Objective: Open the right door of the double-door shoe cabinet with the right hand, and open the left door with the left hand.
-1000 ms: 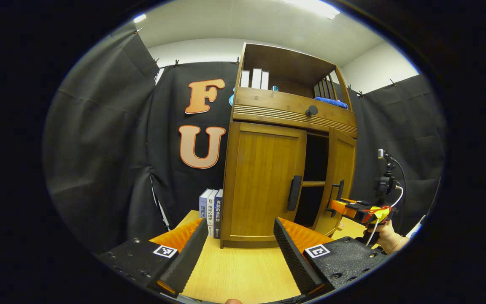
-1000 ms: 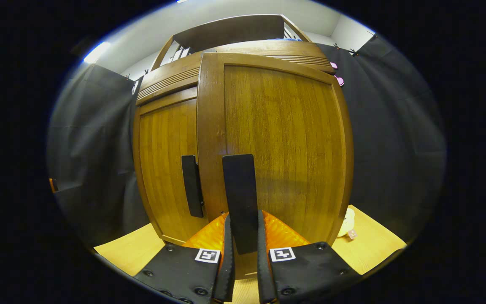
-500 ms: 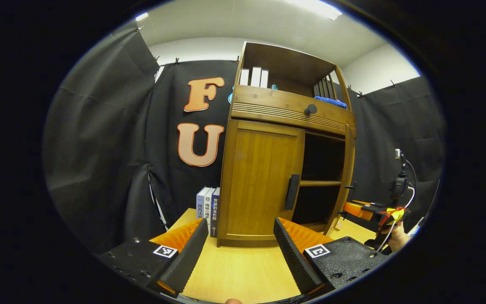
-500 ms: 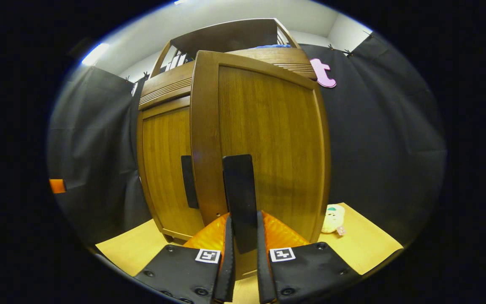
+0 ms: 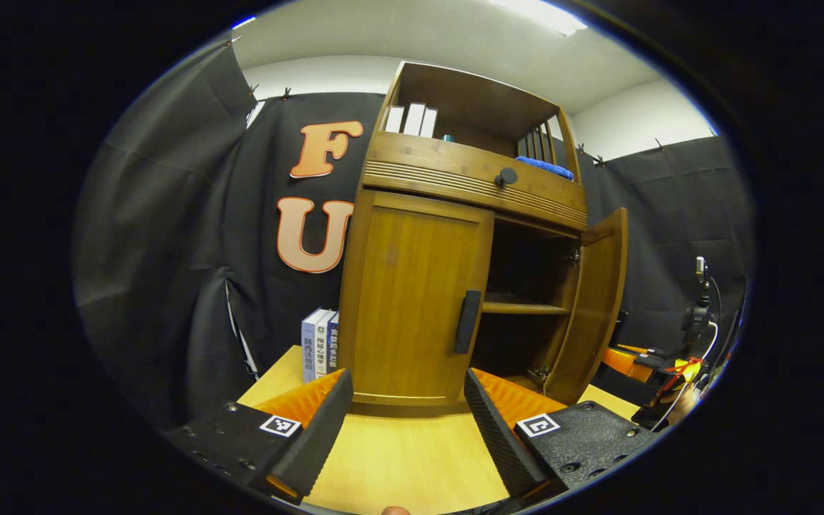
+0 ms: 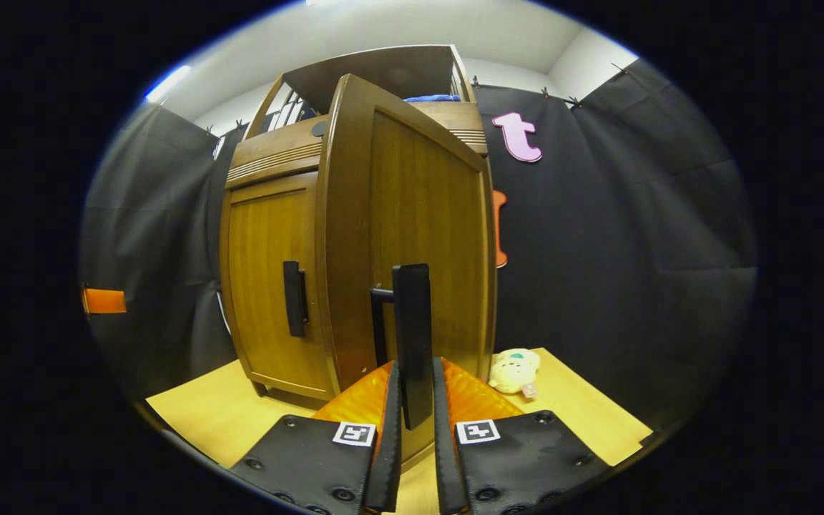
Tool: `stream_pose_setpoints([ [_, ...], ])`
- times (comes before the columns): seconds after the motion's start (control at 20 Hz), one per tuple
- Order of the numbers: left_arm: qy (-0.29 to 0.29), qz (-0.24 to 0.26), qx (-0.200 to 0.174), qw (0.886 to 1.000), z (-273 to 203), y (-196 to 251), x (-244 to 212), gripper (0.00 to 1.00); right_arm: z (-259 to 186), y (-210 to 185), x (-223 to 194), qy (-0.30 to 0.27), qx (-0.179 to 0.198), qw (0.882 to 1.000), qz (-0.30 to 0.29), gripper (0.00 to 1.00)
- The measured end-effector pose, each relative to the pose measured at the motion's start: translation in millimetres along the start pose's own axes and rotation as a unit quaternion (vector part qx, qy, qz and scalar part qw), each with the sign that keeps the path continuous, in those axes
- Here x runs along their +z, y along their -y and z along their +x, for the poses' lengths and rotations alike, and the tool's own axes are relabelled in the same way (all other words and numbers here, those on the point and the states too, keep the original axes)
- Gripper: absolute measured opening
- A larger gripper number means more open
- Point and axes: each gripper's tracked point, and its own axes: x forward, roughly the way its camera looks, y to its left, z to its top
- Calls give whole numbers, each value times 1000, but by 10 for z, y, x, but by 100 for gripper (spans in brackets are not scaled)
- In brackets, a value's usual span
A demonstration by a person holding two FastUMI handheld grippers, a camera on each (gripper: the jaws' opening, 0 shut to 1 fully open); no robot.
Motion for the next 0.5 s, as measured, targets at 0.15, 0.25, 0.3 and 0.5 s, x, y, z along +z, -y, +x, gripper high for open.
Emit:
stream_pose_setpoints([
  [0.15,-1,2,-5,1000,59,112,-2,95,-95,270,40,4,-11,1000,2,12],
  [0.25,-2,2,-9,1000,96,203,-7,95,-138,361,43,4,-17,1000,1,14],
  [0.3,-3,3,-11,1000,111,244,-9,95,-169,402,15,5,-22,1000,-1,17],
  [0.5,-3,8,-9,1000,177,357,-8,95,-293,655,-3,3,-39,999,7,11],
])
